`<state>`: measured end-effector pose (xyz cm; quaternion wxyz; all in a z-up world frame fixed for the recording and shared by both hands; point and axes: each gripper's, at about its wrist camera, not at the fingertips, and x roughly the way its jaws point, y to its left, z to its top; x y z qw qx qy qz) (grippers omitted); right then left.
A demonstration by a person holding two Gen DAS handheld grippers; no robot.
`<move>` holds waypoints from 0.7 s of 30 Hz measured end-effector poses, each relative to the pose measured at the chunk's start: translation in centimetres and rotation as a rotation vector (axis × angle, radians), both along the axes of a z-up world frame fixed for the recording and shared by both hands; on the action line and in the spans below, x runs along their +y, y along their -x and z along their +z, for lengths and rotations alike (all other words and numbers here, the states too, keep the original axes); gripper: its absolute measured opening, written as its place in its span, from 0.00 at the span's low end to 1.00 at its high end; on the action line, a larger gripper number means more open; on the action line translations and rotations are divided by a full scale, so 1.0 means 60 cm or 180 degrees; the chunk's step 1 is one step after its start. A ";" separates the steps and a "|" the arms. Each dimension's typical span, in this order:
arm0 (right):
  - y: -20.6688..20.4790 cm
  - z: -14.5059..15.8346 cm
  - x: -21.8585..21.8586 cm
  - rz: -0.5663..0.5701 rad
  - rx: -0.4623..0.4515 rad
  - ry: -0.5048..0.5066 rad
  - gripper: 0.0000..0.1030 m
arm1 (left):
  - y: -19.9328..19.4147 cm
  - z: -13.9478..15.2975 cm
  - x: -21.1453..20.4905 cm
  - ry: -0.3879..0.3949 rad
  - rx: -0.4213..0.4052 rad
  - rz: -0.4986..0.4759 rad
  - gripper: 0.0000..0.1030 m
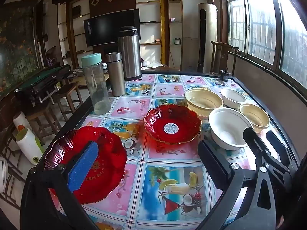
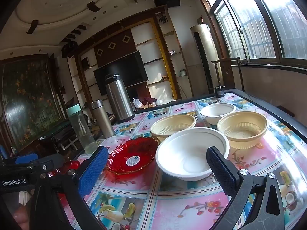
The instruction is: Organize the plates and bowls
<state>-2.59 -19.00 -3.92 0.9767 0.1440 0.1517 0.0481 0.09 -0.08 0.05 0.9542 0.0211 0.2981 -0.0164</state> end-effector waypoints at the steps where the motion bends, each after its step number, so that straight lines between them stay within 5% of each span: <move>1: 0.001 0.000 0.000 -0.0001 -0.0003 0.0007 1.00 | 0.002 -0.005 0.019 0.0154 -0.0001 0.0033 1.00; 21: -0.009 -0.006 0.008 0.0028 0.0069 0.0050 1.00 | -0.011 -0.016 0.042 0.0127 0.0054 0.0233 1.00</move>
